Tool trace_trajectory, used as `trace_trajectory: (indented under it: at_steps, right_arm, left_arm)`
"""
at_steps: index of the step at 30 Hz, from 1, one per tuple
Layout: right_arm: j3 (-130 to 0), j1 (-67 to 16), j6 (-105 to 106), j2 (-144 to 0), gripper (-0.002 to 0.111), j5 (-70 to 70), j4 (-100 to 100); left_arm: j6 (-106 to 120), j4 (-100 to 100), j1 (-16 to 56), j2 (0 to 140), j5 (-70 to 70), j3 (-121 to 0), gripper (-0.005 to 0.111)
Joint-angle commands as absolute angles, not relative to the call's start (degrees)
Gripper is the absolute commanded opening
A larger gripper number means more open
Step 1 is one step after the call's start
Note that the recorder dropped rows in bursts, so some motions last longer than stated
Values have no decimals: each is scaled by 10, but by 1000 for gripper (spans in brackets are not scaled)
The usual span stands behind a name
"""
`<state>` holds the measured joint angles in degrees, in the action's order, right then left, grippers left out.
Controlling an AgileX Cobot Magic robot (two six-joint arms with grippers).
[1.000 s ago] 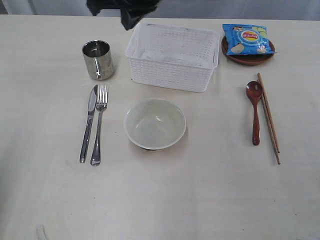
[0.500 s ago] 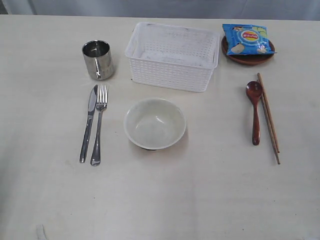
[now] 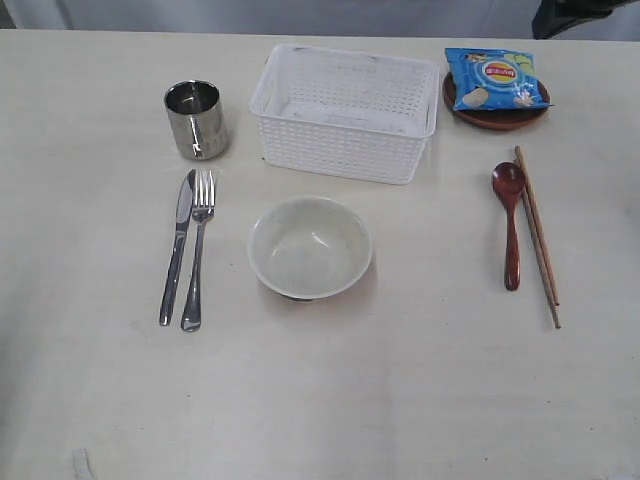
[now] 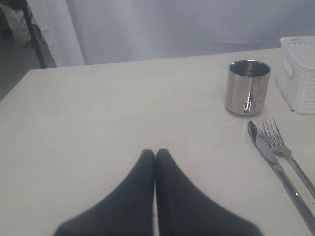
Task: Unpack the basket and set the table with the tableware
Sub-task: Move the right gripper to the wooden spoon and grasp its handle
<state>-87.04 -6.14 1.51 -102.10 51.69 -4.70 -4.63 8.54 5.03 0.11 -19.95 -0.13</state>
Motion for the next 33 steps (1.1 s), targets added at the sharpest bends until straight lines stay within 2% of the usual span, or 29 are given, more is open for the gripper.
trace_trajectory:
  at_steps: [1, 6, 17, 19, 22, 24, 29, 33]
  right_arm:
    - [-868, -23, 25, -1022, 0, 515, -73]
    - [-838, -15, 24, -1036, 0, 540, -82]
    - [-686, -29, 4, -1036, 0, 533, -113]
    - [-667, -39, 4, -1036, 6, 528, -114]
    - [-650, -69, -4, -1036, 26, 524, -109]
    - [-645, -90, -26, -1036, 34, 517, -85]
    - [-644, -126, -104, -1039, 34, 513, 12]
    - [-639, -122, -112, -1051, 34, 509, 28]
  left_arm:
    - [-48, 88, 53, 0, -198, 0, 0]
    - [-48, 88, 53, 0, -198, 0, 0]
    - [-48, 88, 53, 0, -198, 0, 0]
    - [-48, 88, 53, 0, -198, 0, 0]
    - [-48, 88, 53, 0, -198, 0, 0]
    - [-48, 88, 53, 0, -198, 0, 0]
    - [-48, 88, 53, 0, -198, 0, 0]
    - [-48, 88, 53, 0, -198, 0, 0]
